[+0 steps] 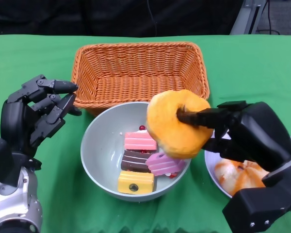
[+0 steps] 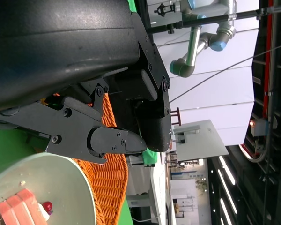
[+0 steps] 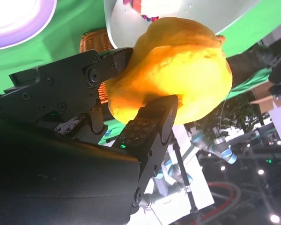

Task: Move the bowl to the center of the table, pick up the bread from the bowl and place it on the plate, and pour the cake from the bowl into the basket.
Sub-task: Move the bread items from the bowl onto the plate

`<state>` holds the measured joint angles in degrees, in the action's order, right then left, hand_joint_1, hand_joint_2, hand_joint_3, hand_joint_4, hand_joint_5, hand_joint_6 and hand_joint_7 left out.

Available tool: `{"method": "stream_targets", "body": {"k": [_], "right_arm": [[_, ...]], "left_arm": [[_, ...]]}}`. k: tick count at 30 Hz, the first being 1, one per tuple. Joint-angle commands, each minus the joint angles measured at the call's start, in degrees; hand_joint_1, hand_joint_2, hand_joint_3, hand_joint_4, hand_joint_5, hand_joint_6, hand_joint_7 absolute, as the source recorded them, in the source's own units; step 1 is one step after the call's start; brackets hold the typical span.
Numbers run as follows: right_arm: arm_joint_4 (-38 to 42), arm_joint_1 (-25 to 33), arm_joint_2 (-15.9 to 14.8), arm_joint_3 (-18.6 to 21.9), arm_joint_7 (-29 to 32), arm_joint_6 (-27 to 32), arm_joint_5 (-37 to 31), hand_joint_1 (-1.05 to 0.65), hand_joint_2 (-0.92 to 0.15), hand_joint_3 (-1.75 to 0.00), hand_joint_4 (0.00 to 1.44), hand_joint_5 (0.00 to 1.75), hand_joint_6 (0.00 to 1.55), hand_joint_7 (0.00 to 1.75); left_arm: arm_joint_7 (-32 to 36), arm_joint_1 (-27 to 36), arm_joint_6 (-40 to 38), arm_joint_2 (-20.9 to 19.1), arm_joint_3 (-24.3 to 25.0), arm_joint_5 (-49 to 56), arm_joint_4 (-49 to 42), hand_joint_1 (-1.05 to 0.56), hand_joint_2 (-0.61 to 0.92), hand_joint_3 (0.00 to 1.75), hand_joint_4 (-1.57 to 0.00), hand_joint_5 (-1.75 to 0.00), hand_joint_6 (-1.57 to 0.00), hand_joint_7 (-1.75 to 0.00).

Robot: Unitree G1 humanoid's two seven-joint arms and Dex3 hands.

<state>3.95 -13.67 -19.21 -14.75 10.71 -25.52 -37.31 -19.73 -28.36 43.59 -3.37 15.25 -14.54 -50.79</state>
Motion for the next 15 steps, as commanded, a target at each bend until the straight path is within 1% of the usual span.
{"method": "stream_targets", "body": {"k": [1,3,6,10,15], "right_arm": [[-2.6,3.2,-1.2,3.3,0.8,0.7,1.1,-0.03,-0.87,-0.01,0.87,1.30,1.27,0.06],[-3.9,5.0,-1.2,4.7,0.8,1.5,1.2,-0.02,-0.86,0.00,0.88,1.30,1.27,0.06],[-5.0,6.0,-0.7,5.5,-0.1,2.6,1.2,-0.02,-0.86,-0.01,0.88,1.29,1.26,0.05],[-5.0,6.2,-0.6,5.7,-0.1,2.8,1.2,0.01,-0.86,0.00,0.87,1.31,1.26,0.06],[-5.1,6.2,-0.6,5.8,-0.1,2.9,1.2,-0.02,-0.86,0.00,0.86,1.33,1.26,0.06]], "left_arm": [[-0.9,-0.5,0.0,-1.1,0.3,-0.5,-0.8,-0.21,0.92,0.26,-0.83,-1.36,-0.96,-0.80],[-0.9,-0.6,-0.1,-1.2,0.3,-0.4,-1.2,-0.21,0.92,0.26,-0.84,-1.35,-0.96,-0.79],[-0.7,-0.7,0.0,-1.2,0.3,-0.1,-1.3,-0.22,0.92,0.25,-0.85,-1.35,-0.97,-0.79],[-0.4,-0.7,0.0,-1.1,0.2,0.1,-1.2,-0.21,0.92,0.25,-0.84,-1.35,-0.97,-0.79],[-0.3,-0.7,0.2,-1.1,0.2,0.3,-1.3,-0.21,0.92,0.25,-0.84,-1.36,-0.97,-0.81]]}}
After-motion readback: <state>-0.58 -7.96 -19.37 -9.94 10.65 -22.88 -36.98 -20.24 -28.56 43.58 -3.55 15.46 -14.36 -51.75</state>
